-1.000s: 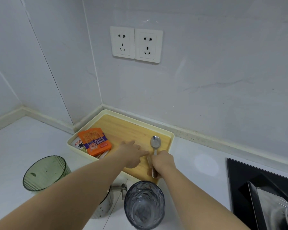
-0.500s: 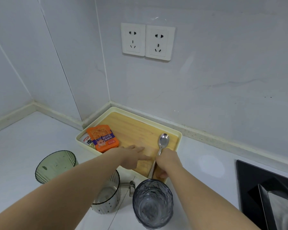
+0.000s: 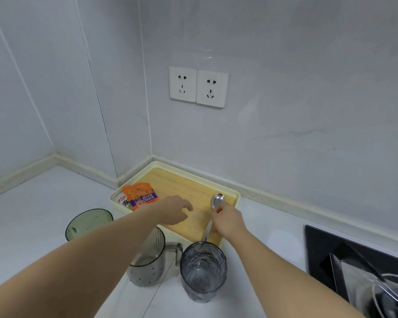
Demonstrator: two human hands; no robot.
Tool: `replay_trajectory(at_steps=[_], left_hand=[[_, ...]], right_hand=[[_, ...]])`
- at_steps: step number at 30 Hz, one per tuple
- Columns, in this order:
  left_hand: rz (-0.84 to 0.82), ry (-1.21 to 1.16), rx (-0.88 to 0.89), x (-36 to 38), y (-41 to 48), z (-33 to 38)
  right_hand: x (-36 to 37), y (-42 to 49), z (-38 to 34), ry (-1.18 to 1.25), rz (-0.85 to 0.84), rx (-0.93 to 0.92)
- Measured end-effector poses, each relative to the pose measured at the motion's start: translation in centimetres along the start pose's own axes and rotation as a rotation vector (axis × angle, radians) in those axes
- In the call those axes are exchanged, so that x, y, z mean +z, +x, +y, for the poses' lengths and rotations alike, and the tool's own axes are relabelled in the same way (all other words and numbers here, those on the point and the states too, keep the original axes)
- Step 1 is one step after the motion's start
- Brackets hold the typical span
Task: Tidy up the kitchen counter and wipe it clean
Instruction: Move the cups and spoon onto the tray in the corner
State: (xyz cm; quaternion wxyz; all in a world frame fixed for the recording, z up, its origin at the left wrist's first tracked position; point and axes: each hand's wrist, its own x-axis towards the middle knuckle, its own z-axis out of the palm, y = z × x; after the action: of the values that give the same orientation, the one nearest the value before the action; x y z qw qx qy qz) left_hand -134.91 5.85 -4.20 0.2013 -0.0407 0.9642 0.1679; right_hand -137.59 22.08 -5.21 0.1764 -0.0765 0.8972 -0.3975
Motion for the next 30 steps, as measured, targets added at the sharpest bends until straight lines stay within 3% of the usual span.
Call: replay_trajectory(at_steps=[7,14,19,25,30], left_hand=[[0.211,0.064,-0.064,-1.0,-6.1,-0.2],[0.482,0.122,-0.273,-0.1,-12.8,-4.3],[0.447,0.075,-0.464,1.5,-16.2,-8.0],[0.258,0.067,-0.411,3.1,-16.8,-9.9],[0.334,0.09,-0.441,2.8,-17.0,-10.7]], right_hand=[[0.2,-5.0,-2.3,-0.094,0.034,-0.168],[3.1,-8.5,-5.5,-0.326,-0.108,-0.277],[5.4,-9.7,-6.5,-0.414,-0.221,-0.295],[6.8,-9.8,-7.3,-0.397,-0.222,-0.283],[7.4,-9.9,-7.6,-0.314,-0.251,-0.224]])
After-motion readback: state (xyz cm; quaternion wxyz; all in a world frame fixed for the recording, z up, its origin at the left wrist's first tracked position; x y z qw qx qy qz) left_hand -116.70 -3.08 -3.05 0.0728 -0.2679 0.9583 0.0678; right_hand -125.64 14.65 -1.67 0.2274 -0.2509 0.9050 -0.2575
